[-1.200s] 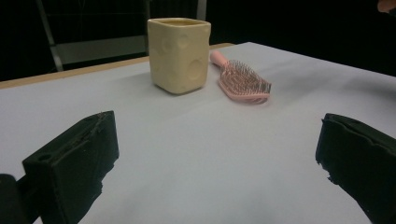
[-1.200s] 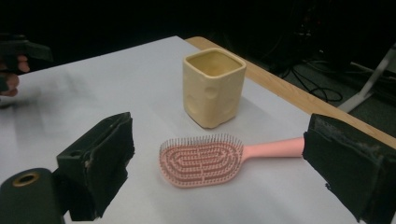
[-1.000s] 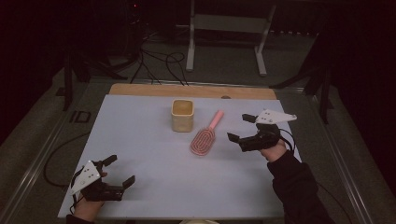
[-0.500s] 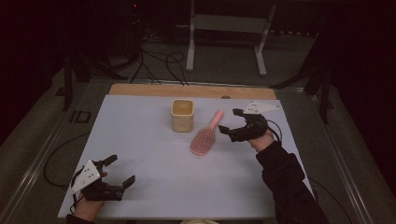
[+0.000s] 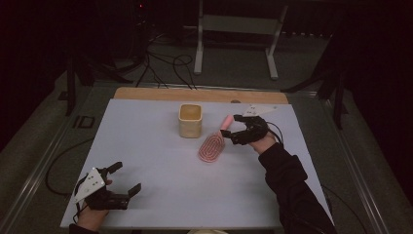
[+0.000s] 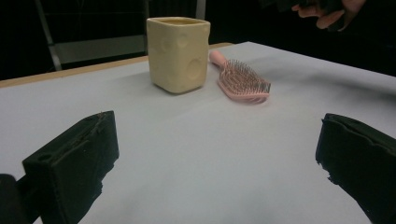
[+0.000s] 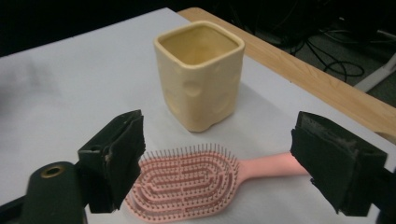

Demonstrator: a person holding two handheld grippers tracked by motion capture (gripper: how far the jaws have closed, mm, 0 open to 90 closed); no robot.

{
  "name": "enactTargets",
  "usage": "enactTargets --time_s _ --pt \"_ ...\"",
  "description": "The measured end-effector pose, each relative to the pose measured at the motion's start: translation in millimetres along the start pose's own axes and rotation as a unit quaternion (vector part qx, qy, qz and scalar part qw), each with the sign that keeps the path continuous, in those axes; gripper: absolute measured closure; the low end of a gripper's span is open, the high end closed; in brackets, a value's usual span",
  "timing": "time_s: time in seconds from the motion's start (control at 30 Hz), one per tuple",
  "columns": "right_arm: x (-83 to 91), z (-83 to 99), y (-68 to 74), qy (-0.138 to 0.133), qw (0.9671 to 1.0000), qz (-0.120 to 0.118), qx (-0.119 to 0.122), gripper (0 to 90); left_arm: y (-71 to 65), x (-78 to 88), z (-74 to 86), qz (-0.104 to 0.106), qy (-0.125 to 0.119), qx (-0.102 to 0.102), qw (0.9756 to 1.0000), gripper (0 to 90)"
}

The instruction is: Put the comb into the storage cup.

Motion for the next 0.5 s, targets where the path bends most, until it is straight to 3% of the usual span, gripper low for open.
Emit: enactTargets --time_s 0.33,0.5 --pt "-18.9 3.2 -10.2 0.011 0.9998 -0.006 -0.015 31.1 0.5 0.0 0.7 0.000 0.002 0.000 1.0000 0.1" --pt "-29.0 7.5 -17.4 0.021 0.9995 0.003 -0.024 41.6 0.5 -0.3 0.9 0.000 0.002 0.001 1.0000 0.1"
Point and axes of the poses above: each handheld gripper's, and its own axes: x roughly backward along the jaws, z roughly out of its underside, y roughly to its left, the point moved 10 cm from there along -x, roughly forward along the jaws, and after that the axes turned 3 degrees about y, right-handed, at the moved point
